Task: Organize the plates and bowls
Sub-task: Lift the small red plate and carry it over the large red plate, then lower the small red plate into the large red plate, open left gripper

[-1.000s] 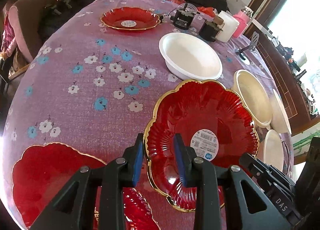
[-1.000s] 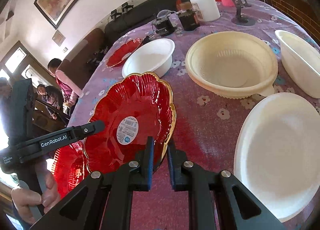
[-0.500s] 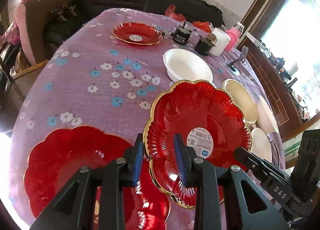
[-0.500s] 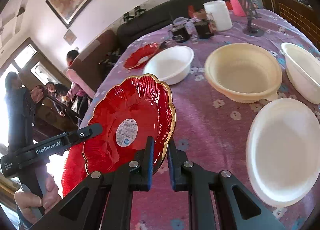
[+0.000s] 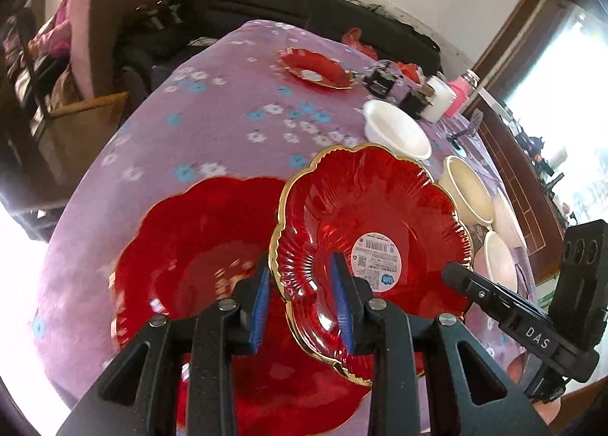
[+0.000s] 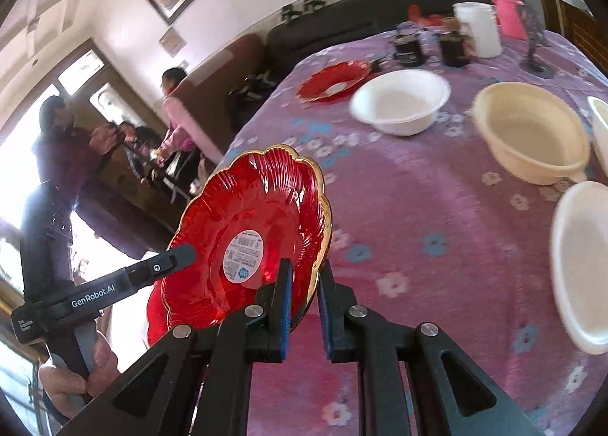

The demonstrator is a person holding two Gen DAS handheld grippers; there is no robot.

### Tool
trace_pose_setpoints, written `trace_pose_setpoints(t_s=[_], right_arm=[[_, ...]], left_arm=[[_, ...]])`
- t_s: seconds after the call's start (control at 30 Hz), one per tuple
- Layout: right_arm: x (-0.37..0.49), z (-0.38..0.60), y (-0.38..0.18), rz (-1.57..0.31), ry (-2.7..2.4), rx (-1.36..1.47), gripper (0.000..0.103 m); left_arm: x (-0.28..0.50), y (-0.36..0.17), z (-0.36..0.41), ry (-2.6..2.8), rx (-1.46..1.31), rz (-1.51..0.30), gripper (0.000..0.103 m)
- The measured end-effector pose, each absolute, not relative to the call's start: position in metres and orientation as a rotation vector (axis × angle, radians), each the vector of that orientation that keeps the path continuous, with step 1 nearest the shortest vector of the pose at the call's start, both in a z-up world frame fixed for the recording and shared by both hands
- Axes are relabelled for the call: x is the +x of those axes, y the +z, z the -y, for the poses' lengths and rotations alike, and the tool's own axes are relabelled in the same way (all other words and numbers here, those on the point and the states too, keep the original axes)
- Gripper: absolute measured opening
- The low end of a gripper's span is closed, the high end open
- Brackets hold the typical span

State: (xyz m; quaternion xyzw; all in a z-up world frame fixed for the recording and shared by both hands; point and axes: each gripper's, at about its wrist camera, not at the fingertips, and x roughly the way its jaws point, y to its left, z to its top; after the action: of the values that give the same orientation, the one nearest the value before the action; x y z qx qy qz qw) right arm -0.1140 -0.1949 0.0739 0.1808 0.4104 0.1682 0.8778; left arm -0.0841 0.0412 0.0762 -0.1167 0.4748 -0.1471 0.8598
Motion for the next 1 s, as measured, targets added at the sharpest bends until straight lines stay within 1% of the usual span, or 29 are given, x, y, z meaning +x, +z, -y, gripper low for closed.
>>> trace_pose_setpoints(t_s=[0.47,0.83,1.0], right_arm=[[-0.109,0.133,0.049,-0.949,0.43,0.283,0.014],[-0.106,0.117,0.039,-0.976,0.435,0.237,0.015],[-0.104,0.115,0.037,-0.983,0.44,0.239,0.015]], left_arm=[[-0.106,0.05,-0.1,-0.23,-0.31,-1.015,0.029],[-0.108,0.045,-0.103,-0.184,-0.23,-0.989,0.029],[-0.111,0.05,-0.098,-0.159,-0.16,-0.972,0.032]])
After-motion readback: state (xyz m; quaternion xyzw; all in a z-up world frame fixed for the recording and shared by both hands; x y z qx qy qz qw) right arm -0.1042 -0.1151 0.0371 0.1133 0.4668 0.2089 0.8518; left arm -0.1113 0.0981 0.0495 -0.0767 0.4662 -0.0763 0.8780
